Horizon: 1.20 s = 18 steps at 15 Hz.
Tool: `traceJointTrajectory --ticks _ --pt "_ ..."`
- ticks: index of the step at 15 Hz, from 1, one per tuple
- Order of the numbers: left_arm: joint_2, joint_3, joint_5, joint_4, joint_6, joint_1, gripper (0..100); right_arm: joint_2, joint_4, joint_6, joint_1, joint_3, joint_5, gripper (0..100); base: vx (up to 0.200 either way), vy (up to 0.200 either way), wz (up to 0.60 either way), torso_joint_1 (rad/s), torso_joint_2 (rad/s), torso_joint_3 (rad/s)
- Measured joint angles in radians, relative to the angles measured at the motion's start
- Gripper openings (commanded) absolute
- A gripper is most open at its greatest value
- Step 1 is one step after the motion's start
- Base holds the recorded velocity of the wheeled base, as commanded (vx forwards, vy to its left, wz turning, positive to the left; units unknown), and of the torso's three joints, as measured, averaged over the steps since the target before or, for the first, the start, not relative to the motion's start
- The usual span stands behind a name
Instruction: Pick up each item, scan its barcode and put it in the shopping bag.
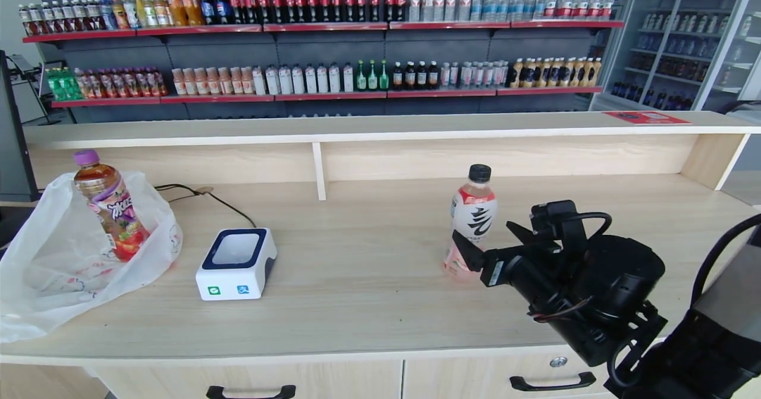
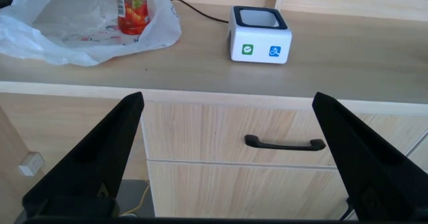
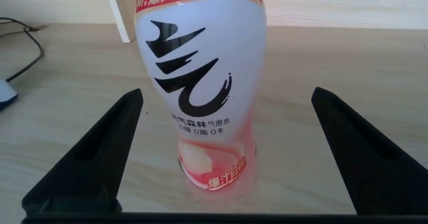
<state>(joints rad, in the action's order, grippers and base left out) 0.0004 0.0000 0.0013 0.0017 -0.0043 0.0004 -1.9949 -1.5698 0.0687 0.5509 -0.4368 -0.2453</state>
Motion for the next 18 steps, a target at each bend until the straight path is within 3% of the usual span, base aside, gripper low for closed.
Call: traceJointTrajectory --ticks 18 --pt "0.000 0.000 0.000 -0.006 -0.001 0.000 100 -0.134 0.000 -0.011 0.006 -0.171 -0.005 100 0.000 0.000 0.00 0.000 0.00 0.000"
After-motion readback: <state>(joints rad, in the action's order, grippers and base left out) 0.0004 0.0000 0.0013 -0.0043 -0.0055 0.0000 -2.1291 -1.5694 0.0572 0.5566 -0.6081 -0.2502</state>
